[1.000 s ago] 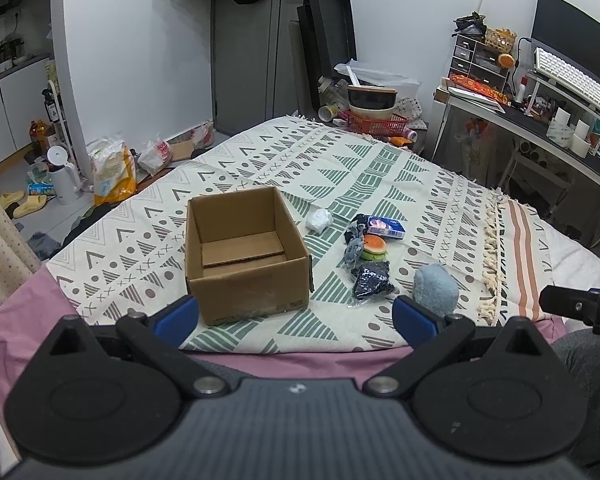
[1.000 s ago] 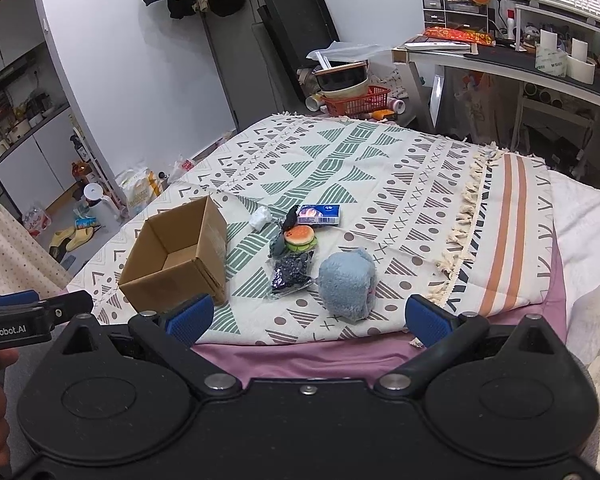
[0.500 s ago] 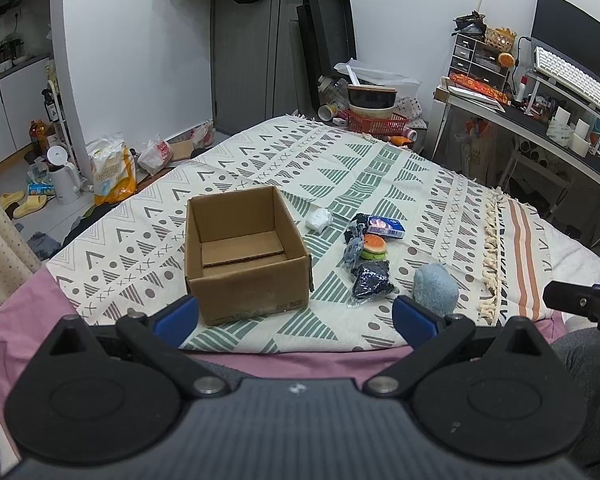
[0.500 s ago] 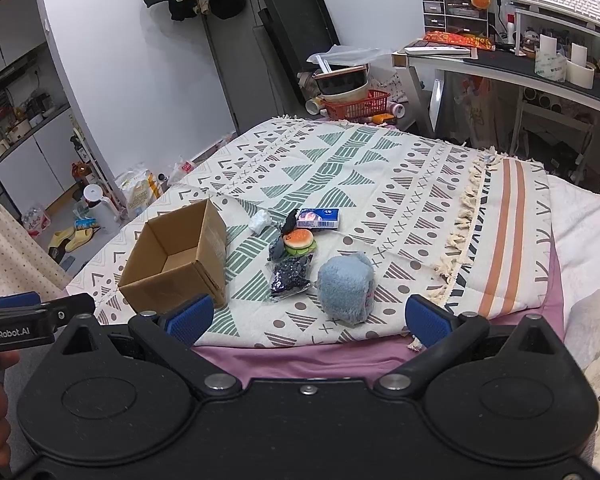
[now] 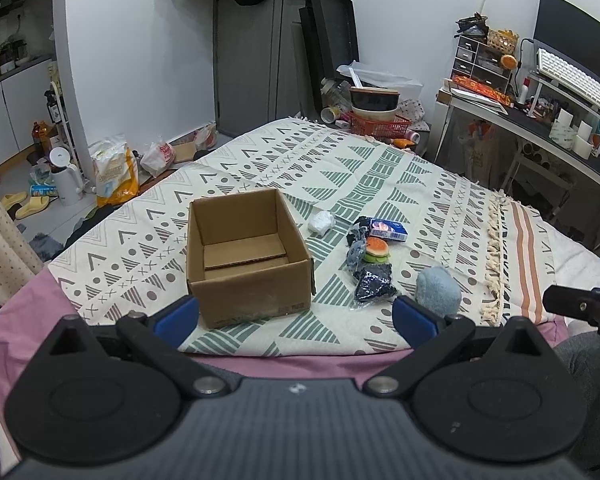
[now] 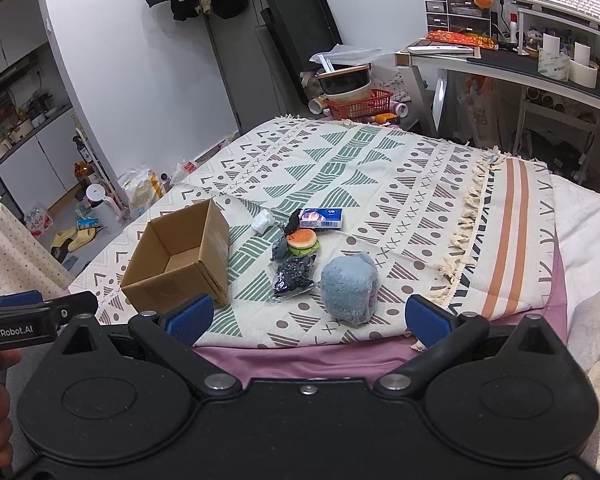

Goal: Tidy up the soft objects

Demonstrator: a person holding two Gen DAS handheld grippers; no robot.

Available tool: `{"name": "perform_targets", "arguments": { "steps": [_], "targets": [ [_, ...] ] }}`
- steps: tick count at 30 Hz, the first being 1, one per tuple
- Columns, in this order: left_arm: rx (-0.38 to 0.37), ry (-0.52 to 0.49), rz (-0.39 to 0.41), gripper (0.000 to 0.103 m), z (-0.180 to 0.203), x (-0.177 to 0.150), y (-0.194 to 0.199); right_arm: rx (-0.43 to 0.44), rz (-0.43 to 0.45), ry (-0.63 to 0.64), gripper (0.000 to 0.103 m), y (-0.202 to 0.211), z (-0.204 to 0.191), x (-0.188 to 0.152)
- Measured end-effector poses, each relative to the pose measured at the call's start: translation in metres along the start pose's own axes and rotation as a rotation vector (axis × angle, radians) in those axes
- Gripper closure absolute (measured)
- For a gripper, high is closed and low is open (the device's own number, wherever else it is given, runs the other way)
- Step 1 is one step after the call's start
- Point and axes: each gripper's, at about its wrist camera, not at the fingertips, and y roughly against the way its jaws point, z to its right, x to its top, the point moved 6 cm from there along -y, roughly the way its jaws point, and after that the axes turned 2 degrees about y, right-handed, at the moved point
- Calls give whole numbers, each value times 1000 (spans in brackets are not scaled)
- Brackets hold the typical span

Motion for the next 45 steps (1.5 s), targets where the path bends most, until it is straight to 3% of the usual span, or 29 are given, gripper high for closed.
{"name": "perform_targets", "arguments": {
  "steps": [19,34,45],
  "targets": [
    [37,35,-30,1,11,-4,-41,-1,-47,-22,0,-36,30,0],
    [37,25,-58,1,46,2,-89,-14,-100,-104,0,-82,74,12],
    [50,5,-101,3,71,9,-130,2,-230,-248,0,-133,104,5]
  ]
}}
